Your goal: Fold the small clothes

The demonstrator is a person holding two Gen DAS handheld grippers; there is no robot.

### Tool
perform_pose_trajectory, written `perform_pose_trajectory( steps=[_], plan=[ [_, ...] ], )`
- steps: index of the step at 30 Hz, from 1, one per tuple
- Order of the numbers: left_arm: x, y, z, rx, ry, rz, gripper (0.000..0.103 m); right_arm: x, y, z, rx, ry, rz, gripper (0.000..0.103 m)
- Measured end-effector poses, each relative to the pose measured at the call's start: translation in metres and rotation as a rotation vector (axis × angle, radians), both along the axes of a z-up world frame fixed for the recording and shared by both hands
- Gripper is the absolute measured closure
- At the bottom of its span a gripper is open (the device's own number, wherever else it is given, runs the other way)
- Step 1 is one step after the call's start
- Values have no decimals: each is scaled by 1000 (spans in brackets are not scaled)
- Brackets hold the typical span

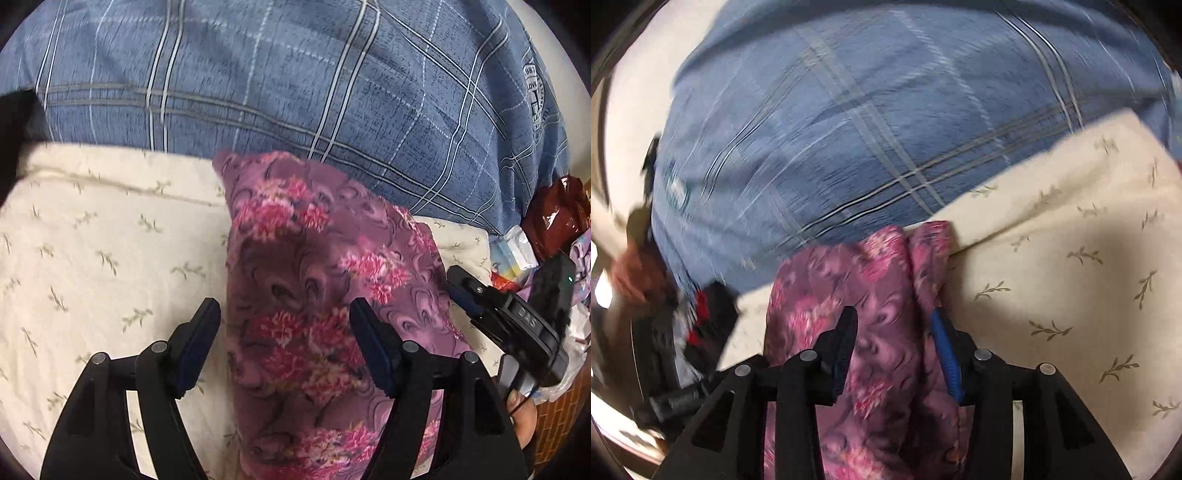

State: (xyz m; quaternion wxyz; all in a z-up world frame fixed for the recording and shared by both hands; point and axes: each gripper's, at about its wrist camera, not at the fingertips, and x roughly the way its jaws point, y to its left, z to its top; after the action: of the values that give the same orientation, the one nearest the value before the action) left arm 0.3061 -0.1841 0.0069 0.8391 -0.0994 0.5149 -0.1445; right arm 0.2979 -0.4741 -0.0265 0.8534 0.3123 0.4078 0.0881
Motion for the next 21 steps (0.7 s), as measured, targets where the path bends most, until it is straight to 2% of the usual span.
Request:
perform_pose_trajectory(
  steps=[1,4,5,7,8,9,13,15,17,19,21],
  plan=[
    [5,-3,-1,13,-1,-4,30,4,-1,-4,8,19,-8,52],
    [14,-12,-5,46,3,-7,30,15,8,-13,43,52,19,52],
    [18,-18,-8,55,6,-6,30,19,14,-11,11,52,26,52],
    [25,-23,-15,78,18,-1,30,25,28,-9,-121,46,53,54],
    [33,-24,-21,103,35,6,30,30,36,-11,-236,70,56,58],
    [40,-27,-27,116,58,12,29,32,39,-12,-296,87,55,59],
    [52,-7,-37,-18,175,50,30,33,36,-9,-331,105,40,59],
    [45,13,-31,-68,170,49,30,24,27,-3,-302,93,32,57],
    [33,31,-30,-117,166,34,30,4,5,-3,-160,76,20,53],
    [25,43,-37,-211,203,24,30,-14,-12,-12,19,68,64,53],
    [16,44,-46,-323,251,9,29,-26,-14,-22,100,66,111,47]
  ],
)
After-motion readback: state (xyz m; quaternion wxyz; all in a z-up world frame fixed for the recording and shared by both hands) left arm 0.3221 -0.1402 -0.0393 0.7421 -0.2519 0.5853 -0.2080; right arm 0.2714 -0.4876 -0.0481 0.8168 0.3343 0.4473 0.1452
